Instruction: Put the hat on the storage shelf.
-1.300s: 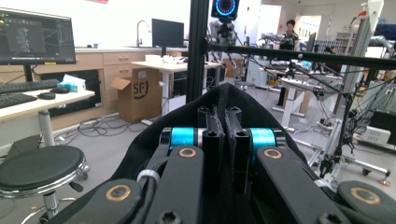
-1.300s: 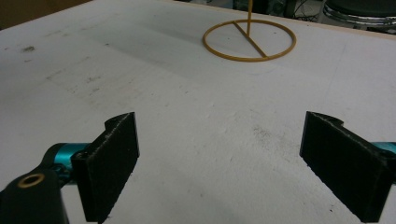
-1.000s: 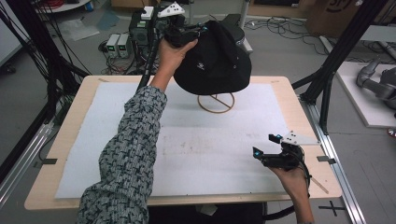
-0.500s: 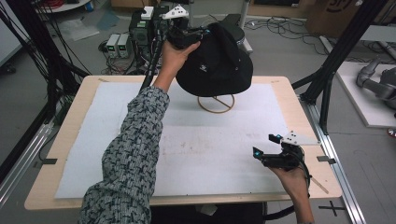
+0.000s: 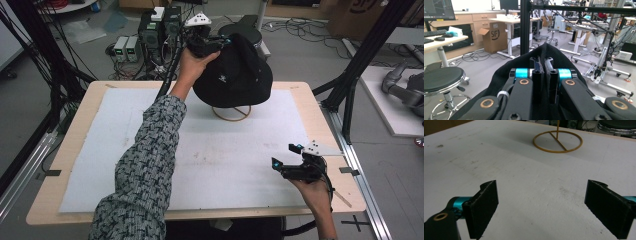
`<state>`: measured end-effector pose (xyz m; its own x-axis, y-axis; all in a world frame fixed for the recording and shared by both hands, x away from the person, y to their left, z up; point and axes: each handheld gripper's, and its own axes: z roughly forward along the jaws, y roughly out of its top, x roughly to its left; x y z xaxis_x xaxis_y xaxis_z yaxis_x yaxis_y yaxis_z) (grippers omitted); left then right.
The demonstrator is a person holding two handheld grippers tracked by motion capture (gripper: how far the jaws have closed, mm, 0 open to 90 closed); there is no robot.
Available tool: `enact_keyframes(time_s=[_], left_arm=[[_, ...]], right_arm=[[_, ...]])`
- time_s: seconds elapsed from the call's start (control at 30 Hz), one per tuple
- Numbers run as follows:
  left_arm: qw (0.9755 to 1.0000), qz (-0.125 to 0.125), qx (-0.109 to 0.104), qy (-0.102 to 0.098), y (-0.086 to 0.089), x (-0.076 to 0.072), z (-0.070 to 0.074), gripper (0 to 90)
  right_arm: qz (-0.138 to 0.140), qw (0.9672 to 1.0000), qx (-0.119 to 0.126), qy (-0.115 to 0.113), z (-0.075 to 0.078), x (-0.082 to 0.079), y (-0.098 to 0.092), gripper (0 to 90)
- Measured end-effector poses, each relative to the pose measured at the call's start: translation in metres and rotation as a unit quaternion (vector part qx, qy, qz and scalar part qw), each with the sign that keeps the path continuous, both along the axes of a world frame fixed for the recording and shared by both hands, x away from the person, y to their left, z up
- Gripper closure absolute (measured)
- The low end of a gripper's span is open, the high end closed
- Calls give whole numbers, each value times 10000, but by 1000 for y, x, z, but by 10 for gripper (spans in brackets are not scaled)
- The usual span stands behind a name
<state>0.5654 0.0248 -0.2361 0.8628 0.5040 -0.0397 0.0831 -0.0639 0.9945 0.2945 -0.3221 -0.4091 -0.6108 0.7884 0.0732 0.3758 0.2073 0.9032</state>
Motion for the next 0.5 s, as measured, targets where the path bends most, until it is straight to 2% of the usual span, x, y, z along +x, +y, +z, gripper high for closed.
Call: enact_keyframes(time_s=[0.13,0.2,0.5], left_arm=[[9998,48,144,92,-1,2,-2,866],[9998,45,207,57,-1,2,-2,865],[9995,29,311,90,-1,2,-3,835]], right_arm=[[-32,10000,15,15,0,-1,-1,116],[-28,10000,-4,-9,0,-1,-1,116],[-5,10000,-14,-25,0,-1,0,116]])
